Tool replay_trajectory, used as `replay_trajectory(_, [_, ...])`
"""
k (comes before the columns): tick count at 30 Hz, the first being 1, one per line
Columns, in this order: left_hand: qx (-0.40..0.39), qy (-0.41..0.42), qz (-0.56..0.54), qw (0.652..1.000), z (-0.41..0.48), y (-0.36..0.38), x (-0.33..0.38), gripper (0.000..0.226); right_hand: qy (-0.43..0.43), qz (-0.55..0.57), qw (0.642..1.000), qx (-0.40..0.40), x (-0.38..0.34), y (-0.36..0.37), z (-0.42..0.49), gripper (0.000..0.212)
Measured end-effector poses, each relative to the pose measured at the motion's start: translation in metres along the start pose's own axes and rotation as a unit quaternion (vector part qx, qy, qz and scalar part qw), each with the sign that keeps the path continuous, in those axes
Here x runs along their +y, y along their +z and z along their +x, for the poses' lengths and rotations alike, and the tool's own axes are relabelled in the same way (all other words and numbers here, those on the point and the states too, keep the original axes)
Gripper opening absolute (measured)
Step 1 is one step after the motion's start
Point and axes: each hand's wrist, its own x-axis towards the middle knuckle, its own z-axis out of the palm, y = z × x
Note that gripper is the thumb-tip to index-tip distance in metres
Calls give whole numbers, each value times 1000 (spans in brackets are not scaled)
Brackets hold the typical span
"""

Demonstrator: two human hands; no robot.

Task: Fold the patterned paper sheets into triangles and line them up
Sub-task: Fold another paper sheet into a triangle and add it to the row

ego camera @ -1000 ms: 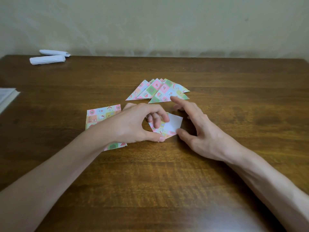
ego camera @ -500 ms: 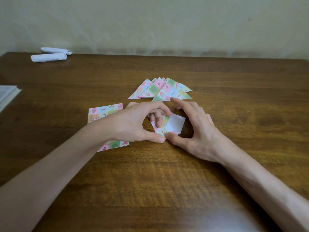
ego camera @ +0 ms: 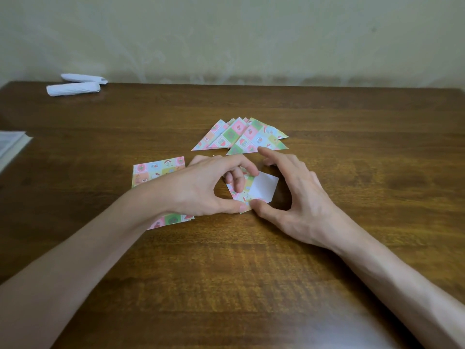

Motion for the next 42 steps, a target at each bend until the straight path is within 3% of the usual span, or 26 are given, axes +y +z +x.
replay_trajectory(6, [29,-3,7,1000,1,7,1,44,-4,35,999,-5,4,-4,-2,88])
replay_trajectory(17, [29,9,14,999,1,6,2,57,-31,65,997,-5,11,-5,-3,74])
replay_trajectory(26, [28,9,28,999,1,7,1,58,-22,87,996,-21,13,-10,-2,80])
replay_trajectory(37, [19,16,19,1000,0,6,-2,65,-15,6,1000,10,-2,-1,-1,91])
replay_trajectory(42, [14,10,15,1000,-1,6,-1,65,-11,46,999,1,3,-6,-1,89])
